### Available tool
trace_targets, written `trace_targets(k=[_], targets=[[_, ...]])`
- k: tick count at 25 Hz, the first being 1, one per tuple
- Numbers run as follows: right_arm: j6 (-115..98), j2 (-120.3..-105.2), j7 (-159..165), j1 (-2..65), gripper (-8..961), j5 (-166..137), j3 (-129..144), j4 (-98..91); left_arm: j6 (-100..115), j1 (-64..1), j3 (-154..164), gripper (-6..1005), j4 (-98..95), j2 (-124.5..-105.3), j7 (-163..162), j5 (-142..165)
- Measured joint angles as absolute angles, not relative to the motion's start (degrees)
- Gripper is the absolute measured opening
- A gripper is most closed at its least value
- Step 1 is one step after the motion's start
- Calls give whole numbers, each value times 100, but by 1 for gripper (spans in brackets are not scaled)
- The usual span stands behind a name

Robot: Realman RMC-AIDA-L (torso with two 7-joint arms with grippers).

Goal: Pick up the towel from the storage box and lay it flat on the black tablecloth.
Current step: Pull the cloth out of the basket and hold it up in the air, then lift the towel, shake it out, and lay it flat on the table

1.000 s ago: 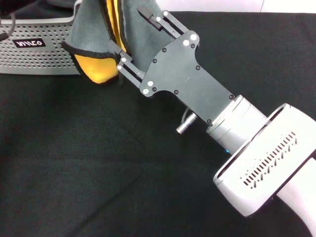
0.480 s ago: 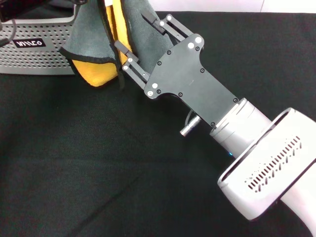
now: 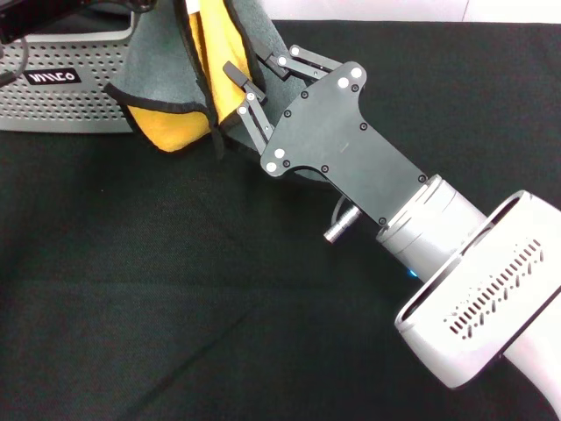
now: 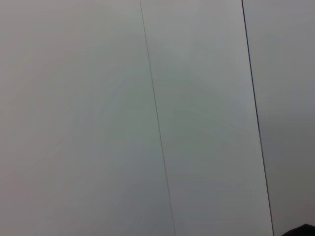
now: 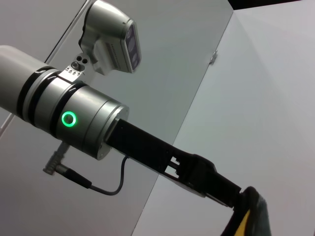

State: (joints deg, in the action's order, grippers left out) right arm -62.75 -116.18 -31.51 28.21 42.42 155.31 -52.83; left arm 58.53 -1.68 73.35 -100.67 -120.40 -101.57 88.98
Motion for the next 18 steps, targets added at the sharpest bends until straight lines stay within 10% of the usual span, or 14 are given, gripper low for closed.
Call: trace_targets(k=[18], targets=[[-6650,-11618,-3038,2750,53,4167,15635,-5116,6087,-74,7309,20,-9949,-12023,-9889,8743]])
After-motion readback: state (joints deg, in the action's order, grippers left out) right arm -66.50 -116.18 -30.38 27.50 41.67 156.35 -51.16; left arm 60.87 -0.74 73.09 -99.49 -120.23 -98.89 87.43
